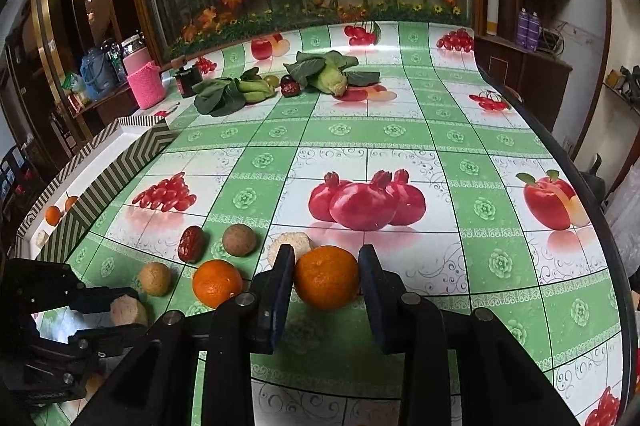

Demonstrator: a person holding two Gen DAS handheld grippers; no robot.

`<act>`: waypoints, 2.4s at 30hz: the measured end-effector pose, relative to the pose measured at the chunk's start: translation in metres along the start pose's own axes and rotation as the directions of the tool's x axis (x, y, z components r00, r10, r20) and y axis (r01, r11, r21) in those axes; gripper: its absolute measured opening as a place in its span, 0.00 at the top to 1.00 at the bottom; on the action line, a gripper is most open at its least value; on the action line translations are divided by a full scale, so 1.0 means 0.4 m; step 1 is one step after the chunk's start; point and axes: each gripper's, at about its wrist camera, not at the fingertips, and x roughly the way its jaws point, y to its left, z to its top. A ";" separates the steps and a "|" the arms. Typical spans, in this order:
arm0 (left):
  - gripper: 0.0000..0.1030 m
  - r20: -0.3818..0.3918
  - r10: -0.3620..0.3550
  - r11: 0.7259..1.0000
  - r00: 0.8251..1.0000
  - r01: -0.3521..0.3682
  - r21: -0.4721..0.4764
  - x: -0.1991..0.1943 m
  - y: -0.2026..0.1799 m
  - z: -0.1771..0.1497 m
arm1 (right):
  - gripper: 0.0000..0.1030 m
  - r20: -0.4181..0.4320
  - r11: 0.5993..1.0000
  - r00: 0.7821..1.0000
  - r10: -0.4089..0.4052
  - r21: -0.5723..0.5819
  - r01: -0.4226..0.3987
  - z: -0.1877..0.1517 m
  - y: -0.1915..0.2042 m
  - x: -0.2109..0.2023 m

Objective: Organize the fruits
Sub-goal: 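Grasp another round beige cake with the left gripper while the right grasps an orange, then carry the round cake and orange over the white tray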

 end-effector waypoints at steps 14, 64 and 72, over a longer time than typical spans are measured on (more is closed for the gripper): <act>0.76 0.123 0.059 0.987 0.991 -0.040 -0.156 -0.124 0.088 -0.016 | 0.69 0.042 0.999 0.999 -0.034 -0.024 0.035 0.001 0.017 -0.017; 0.75 -0.036 0.571 0.696 0.820 -0.507 -0.509 -0.318 0.525 -0.270 | 0.69 0.023 0.905 0.959 0.283 -0.339 -0.259 0.098 0.739 0.185; 0.75 -0.043 0.564 0.686 0.825 -0.497 -0.532 -0.321 0.528 -0.275 | 0.69 0.015 0.907 0.961 0.275 -0.335 -0.254 0.100 0.737 0.191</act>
